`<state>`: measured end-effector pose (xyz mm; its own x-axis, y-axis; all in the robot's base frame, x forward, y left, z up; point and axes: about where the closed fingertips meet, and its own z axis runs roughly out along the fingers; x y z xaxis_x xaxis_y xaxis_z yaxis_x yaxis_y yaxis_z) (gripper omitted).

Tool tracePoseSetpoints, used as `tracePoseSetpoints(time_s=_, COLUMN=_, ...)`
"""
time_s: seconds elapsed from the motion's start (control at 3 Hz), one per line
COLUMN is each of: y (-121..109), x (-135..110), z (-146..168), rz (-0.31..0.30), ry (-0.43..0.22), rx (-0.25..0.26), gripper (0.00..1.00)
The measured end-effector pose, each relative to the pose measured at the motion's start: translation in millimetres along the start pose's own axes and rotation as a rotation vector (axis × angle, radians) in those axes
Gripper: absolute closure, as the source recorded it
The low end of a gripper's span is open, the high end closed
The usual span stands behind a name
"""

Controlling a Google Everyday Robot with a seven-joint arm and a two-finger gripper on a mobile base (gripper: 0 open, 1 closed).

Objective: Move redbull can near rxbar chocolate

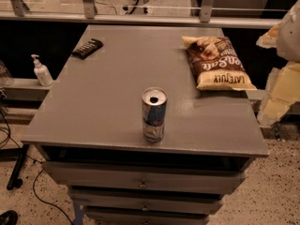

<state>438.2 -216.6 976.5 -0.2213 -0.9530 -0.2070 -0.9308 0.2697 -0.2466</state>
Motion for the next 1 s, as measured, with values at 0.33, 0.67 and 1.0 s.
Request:
tracePoseSetpoints(time_s=0.33, y=0, x=0, z=0, rz=0.000, ry=0.000, rx=0.000, gripper=0.00)
tracePoseSetpoints(time_s=0.67, y=2, x=-8, z=2, rz=0.016, ry=-0.051, rx=-0.009, gripper=0.00)
tracePoseSetpoints(time_s=1.0, y=3, x=-37, z=10, rz=0.030, ry=-0.197, rx=-0.044, gripper=0.00)
